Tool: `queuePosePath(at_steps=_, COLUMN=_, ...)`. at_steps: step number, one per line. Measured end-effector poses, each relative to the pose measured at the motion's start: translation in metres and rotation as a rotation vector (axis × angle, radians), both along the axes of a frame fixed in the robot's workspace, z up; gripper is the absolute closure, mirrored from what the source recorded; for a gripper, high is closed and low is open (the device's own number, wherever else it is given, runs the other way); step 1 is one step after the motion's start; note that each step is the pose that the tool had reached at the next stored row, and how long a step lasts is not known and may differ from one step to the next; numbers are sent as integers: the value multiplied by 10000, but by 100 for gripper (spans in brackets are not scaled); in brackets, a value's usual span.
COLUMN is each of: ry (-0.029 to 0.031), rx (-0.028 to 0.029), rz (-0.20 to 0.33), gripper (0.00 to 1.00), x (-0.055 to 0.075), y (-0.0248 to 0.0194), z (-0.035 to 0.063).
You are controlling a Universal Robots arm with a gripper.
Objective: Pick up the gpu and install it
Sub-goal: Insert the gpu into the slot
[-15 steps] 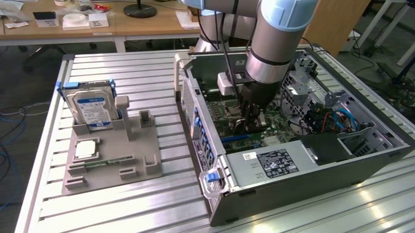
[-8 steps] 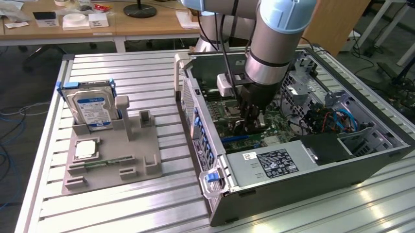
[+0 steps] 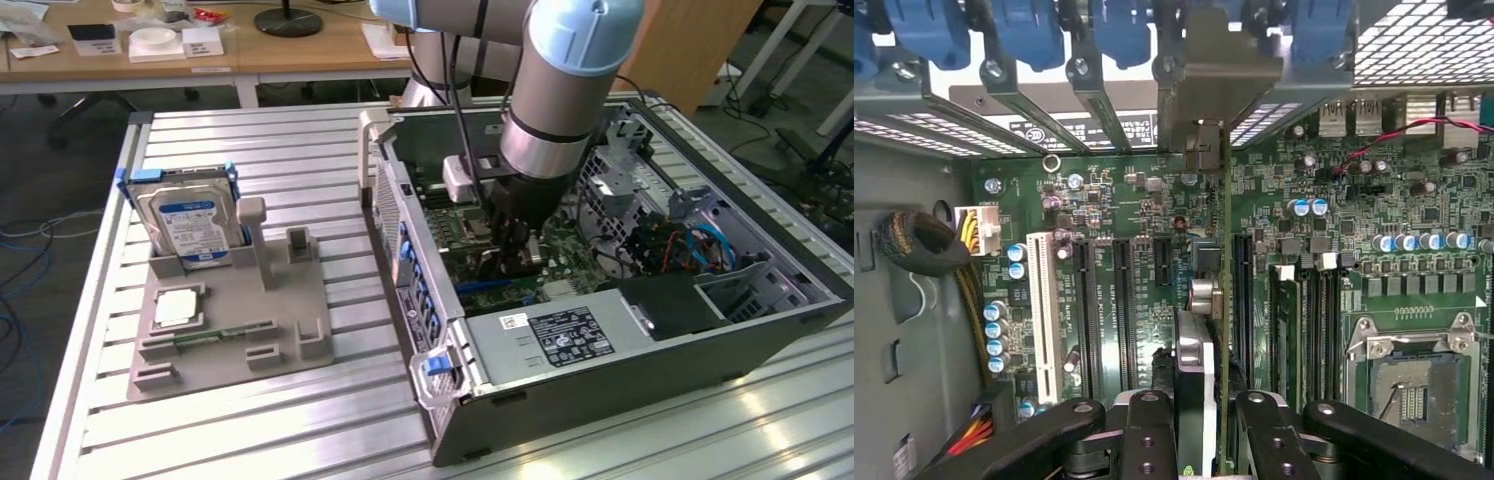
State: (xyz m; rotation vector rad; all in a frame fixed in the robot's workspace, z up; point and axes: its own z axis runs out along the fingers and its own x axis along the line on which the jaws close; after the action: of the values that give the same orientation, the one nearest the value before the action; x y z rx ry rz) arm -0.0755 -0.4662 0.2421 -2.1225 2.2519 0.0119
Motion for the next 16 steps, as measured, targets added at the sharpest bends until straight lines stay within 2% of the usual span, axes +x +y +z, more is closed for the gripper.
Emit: queuePosePath(at_steps=16, ry=10, rx=3, rz=191, gripper=72, x=-1, y=13, z=-21)
